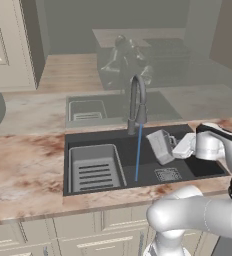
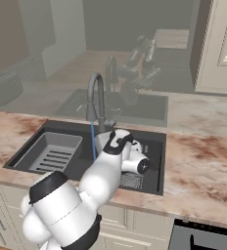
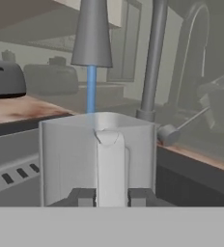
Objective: Turn on the sink faucet and place the jug under the water for a few seconds to fill it up.
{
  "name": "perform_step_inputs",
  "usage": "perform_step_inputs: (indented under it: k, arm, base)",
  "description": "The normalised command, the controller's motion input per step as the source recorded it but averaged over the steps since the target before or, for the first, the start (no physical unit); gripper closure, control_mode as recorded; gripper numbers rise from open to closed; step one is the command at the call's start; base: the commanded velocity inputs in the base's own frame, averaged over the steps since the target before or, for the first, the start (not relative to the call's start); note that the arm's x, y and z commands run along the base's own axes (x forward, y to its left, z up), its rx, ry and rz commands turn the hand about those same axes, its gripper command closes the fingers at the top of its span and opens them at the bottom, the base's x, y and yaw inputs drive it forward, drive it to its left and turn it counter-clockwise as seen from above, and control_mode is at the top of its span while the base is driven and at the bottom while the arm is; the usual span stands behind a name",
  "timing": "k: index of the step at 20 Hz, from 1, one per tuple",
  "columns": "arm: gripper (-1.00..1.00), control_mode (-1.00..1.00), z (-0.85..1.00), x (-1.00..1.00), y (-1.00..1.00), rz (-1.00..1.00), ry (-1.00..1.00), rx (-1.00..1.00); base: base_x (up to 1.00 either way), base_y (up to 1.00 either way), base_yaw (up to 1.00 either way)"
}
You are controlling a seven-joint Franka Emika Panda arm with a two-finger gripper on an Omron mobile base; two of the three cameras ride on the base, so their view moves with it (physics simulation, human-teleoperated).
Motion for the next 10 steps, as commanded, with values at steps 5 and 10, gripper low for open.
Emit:
perform_step_inputs:
  k: [5, 10]
  arm:
    - [1.0, -1.0, -0.05, 0.11, 0.11, 0.0, 0.0, 0.0]
    - [1.0, -1.0, -0.01, 0.11, 0.14, 0.0, 0.0, 0.0]
  base:
    - [0.0, 0.0, 0.0]
    - [0.0, 0.0, 0.0]
